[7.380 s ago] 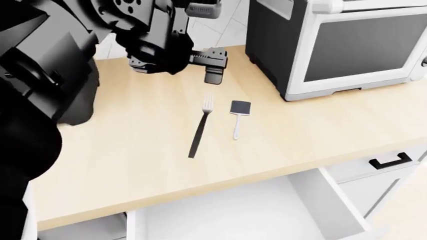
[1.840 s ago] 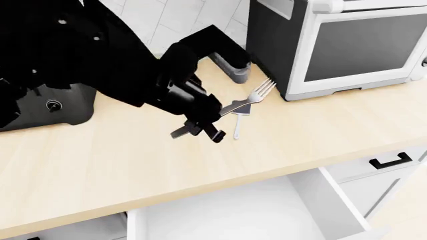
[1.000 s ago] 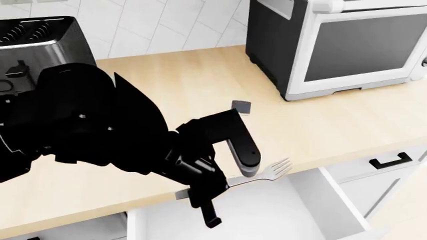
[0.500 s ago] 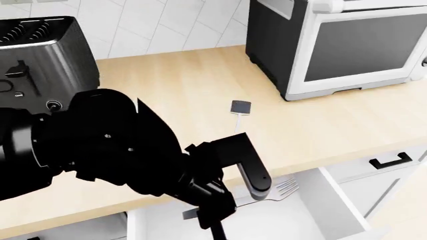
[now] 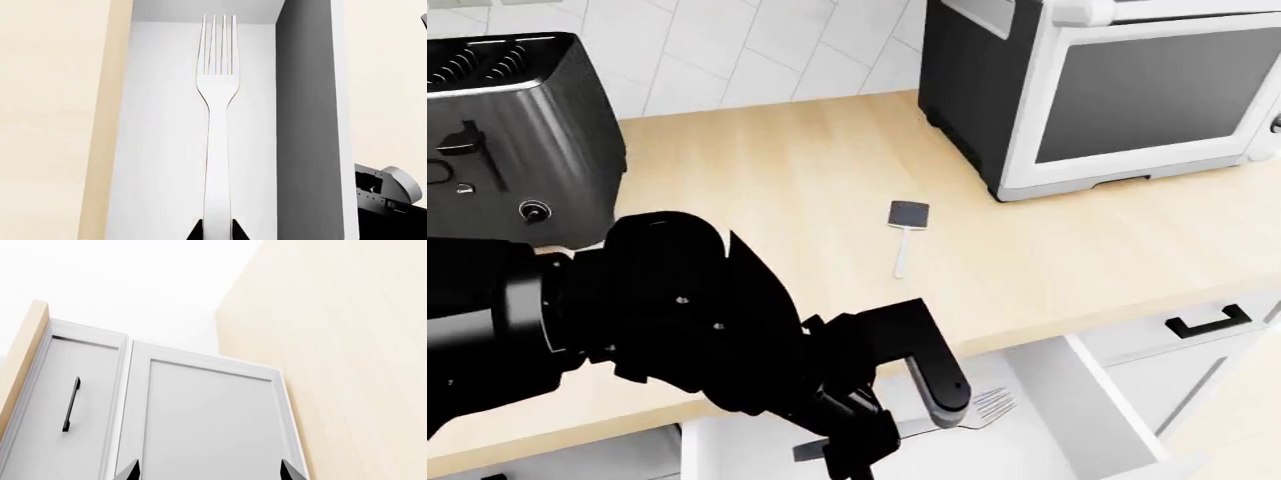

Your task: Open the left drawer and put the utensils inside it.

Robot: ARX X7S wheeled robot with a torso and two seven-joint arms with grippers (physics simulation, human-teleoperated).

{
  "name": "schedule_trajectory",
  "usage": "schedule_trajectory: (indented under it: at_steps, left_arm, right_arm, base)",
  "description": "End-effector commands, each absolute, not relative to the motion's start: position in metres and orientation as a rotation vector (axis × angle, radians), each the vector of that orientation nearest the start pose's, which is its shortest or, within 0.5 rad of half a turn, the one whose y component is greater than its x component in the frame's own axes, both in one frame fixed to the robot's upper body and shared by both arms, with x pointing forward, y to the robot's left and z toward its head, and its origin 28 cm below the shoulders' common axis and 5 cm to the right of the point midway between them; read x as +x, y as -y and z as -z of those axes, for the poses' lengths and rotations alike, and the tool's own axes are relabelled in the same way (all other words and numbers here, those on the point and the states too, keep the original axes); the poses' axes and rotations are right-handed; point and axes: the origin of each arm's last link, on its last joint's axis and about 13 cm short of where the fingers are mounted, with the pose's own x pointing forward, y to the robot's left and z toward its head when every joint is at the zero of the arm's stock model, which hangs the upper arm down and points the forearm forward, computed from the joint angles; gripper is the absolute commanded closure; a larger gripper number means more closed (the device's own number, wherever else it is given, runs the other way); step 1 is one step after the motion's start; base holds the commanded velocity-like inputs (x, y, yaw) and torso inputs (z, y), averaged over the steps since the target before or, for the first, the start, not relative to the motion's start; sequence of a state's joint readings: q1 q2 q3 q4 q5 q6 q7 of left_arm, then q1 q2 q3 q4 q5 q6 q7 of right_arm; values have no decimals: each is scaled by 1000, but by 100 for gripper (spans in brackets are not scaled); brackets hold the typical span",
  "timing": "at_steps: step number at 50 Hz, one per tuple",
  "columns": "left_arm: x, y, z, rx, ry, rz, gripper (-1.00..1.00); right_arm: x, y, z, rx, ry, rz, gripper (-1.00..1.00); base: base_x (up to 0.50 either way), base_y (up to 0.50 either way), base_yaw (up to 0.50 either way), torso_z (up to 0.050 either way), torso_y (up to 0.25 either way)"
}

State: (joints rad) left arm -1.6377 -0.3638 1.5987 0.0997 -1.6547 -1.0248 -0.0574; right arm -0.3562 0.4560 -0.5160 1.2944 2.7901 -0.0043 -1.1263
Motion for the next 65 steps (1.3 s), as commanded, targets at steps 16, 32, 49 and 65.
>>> schedule_trajectory:
  at_steps: [16,32,49,65]
  left_arm:
    - [270,-137,-245,670,-827,1101,-100]
    - [263,-142,-291,650,-734,1080,-100]
    - [307,-146,-337,418,-639,825,-100]
    - [350,-107,-334,155,-552,504,-100]
  right_arm:
    - [-93,253,115,1285,169,824,-100]
    - [-90,252,115,1284,166,820,-100]
    - [-89,252,114,1284,167,815,-100]
    - [-86,251,115,1278,160,812,-100]
  base:
    - [0,0,0,0,0]
    - [0,0,0,0,0]
    - [0,0,0,0,0]
    - [0,0,0,0,0]
